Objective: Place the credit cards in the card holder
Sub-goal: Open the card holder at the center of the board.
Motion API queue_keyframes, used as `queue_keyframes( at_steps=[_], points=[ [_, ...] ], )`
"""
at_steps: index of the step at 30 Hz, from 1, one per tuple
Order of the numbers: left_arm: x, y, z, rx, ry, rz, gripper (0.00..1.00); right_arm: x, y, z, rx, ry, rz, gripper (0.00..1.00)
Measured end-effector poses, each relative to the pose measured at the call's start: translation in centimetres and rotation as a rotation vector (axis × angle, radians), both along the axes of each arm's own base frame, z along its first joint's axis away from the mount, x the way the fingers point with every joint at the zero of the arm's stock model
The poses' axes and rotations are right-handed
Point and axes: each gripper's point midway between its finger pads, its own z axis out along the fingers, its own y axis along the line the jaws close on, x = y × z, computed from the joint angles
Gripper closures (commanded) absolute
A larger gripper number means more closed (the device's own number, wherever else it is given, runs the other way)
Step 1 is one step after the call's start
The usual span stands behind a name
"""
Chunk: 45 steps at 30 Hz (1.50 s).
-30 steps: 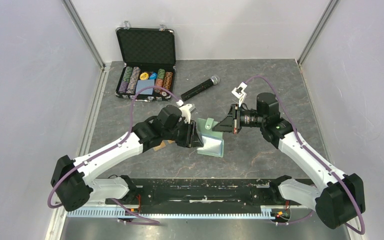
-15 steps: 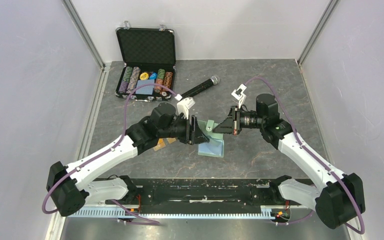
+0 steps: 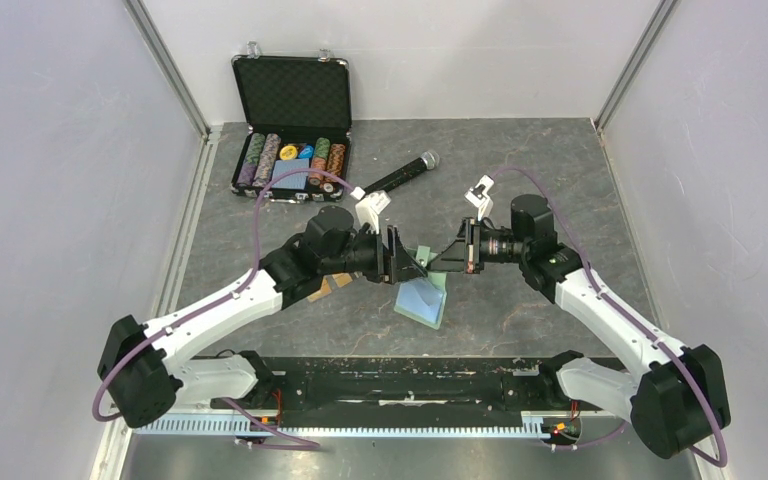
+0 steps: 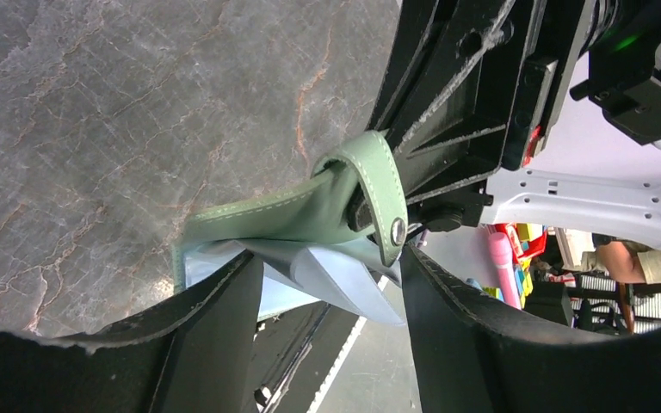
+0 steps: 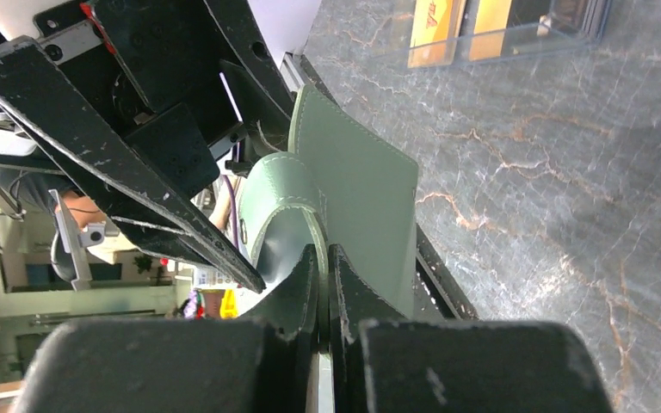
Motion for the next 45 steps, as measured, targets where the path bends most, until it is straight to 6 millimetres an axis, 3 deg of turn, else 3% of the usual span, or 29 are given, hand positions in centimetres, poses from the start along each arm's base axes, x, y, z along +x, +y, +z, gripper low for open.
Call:
queue_keyframes(
  at_steps=[13, 18, 31, 45],
  points=[
    [2.5, 0.5, -0.1, -0.045, 0.002, 0.047, 0.42, -0.1, 0.0, -0.8, 0.006, 0.144, -0.046, 1.0],
    [2.6, 0.0, -1.3, -0.036, 0.033, 0.018, 0.43, 0.1, -0.1, -1.5, -0.004, 0.2, -0.059, 1.0],
    [2.1, -0.2, -2.1, -0.016, 0.017, -0.034, 0.37, 0.1, -0.5, -2.4, -0.021, 0.255, -0.069, 1.0],
    [2.1, 1.1, -5.0, 0.103, -0.001, -0.038, 0.32, -0.3, -0.6, -3.0, -0.03, 0.292, -0.068, 1.0]
  ],
)
